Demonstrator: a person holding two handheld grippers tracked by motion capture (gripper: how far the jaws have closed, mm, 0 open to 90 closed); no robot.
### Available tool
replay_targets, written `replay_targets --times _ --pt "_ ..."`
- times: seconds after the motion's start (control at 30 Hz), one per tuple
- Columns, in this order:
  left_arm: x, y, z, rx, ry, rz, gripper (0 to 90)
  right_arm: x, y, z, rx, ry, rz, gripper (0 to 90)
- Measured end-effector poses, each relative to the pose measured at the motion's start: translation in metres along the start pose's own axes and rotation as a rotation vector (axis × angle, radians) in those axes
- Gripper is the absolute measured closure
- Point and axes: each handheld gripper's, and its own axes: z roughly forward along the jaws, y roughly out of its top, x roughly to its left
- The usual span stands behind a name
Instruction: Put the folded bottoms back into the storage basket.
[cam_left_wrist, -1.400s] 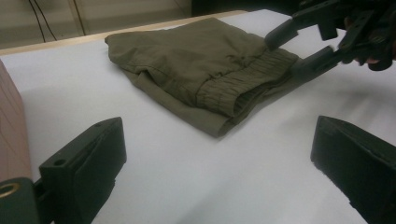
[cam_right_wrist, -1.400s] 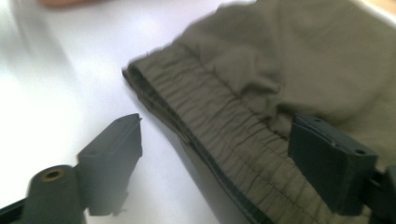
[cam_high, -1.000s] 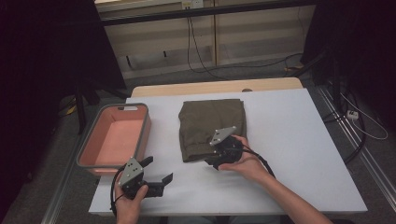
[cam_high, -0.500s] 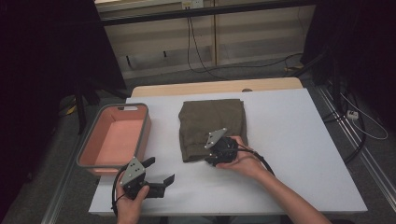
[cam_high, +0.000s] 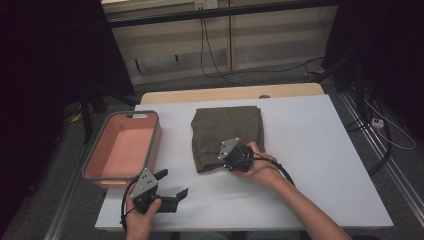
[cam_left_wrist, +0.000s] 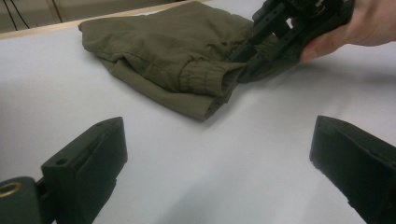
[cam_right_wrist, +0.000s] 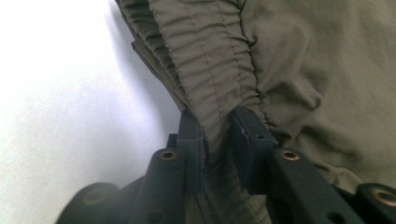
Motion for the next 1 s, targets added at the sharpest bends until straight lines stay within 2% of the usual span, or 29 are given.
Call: replay_targets --times 0.03,0.07,0.13,0.2,0.23,0.27,0.33,0.4,0.53,0.63,0.67,0.73,0.83,0.9,0.97,1.0 --pt "0.000 0.000 0.000 -0.001 0.002 0.009 4.2 0.000 0.000 0.000 -0.001 -0.002 -0.009 76.0" --pt "0.000 0.000 0.001 -0.004 -0.003 -0.005 4.2 0.000 0.000 0.000 0.000 -0.004 -0.010 76.1" --pt "0.000 0.000 0.001 -0.001 -0.002 -0.006 4.2 0.000 -0.001 0.000 -0.007 -0.004 -0.021 76.1" --pt "0.000 0.000 0.002 0.010 -0.003 -0.002 4.2 -0.002 -0.004 0.000 -0.025 0.010 -0.020 75.8" --pt "0.000 0.000 0.002 0.011 -0.008 -0.002 4.2 -0.002 -0.005 0.000 -0.033 0.012 -0.003 75.8" --pt "0.000 0.000 0.003 0.008 -0.005 -0.001 4.2 -0.001 -0.004 0.000 -0.027 0.002 0.001 76.2" --pt "0.000 0.000 0.003 0.006 -0.001 -0.002 4.2 0.003 -0.003 0.000 -0.020 -0.027 -0.019 78.3" --pt "0.000 -0.001 0.003 0.011 0.007 -0.004 4.2 0.004 -0.003 0.000 -0.026 -0.037 -0.021 80.6" --pt "0.001 -0.001 0.003 0.008 0.017 -0.007 4.2 -0.001 -0.003 -0.002 -0.027 -0.013 0.025 81.9" --pt "-0.002 -0.002 0.008 0.023 -0.002 -0.019 4.2 -0.009 -0.003 -0.003 -0.036 0.038 0.064 82.1" --pt "-0.001 -0.001 0.008 0.040 -0.010 0.007 4.6 -0.010 -0.003 -0.003 -0.037 0.046 0.071 82.2" --pt "-0.003 0.000 0.009 0.028 -0.014 -0.009 5.5 -0.013 -0.002 -0.006 -0.041 0.052 0.077 82.6" --pt "-0.003 0.000 0.009 0.036 -0.018 0.008 6.2 -0.016 -0.001 -0.010 -0.059 0.062 0.094 83.0" --pt "-0.003 0.000 0.009 0.045 -0.034 0.001 7.4 -0.019 -0.001 -0.015 -0.089 0.061 0.114 83.1" --pt "-0.002 0.000 0.008 0.040 -0.025 0.016 8.6 -0.021 -0.002 -0.020 -0.109 0.054 0.119 83.1" --pt "-0.003 0.001 0.008 0.034 -0.025 -0.002 8.6 -0.021 -0.002 -0.021 -0.112 0.052 0.118 83.2"
